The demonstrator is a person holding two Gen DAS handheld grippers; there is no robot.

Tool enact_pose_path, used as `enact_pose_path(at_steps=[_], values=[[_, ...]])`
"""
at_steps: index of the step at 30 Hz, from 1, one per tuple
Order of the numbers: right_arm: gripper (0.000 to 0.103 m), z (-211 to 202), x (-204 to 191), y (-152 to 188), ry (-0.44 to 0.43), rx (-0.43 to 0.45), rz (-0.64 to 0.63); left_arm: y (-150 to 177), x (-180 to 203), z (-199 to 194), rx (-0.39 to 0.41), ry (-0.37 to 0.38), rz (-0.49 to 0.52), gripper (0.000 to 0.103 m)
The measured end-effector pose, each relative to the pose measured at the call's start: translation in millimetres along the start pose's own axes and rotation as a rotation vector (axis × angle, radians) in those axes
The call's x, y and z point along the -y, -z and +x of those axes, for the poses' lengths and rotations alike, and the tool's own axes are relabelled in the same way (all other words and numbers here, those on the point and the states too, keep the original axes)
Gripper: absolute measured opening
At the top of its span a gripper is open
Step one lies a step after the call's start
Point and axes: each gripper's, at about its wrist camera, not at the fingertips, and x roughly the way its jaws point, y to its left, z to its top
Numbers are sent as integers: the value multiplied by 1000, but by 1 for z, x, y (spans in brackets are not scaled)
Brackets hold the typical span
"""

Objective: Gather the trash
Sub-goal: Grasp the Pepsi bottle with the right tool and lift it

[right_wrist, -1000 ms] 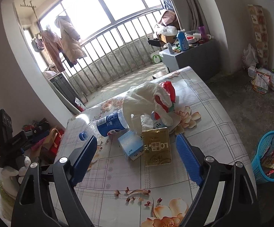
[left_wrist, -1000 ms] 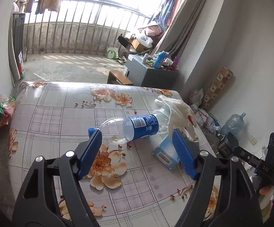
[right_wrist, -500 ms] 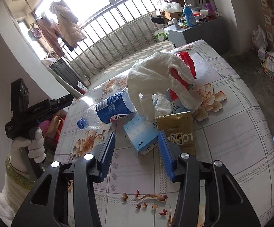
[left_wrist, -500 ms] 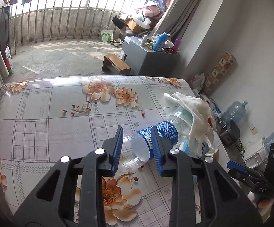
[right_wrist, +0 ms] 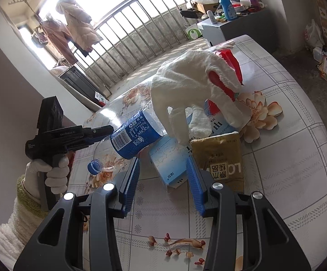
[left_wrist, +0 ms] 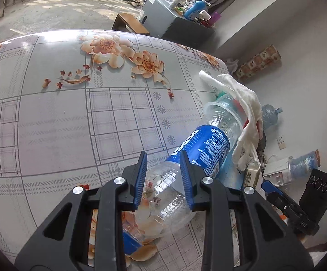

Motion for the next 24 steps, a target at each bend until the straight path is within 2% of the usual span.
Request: enact_pose_path(at_steps=[6, 13, 21, 24], values=[[42, 21, -13, -1, -71, -59, 7, 51, 2, 1, -105, 116, -38, 27], [44, 44, -22, 1, -92, -133, 39, 60, -10, 6, -57, 95, -82, 25], [54, 82, -38, -8, -73, -224, -2, 66, -13, 15, -31, 75, -75, 25], [55, 94, -41, -8, -107, -260, 8, 67, -13, 14, -14, 75, -70, 25]])
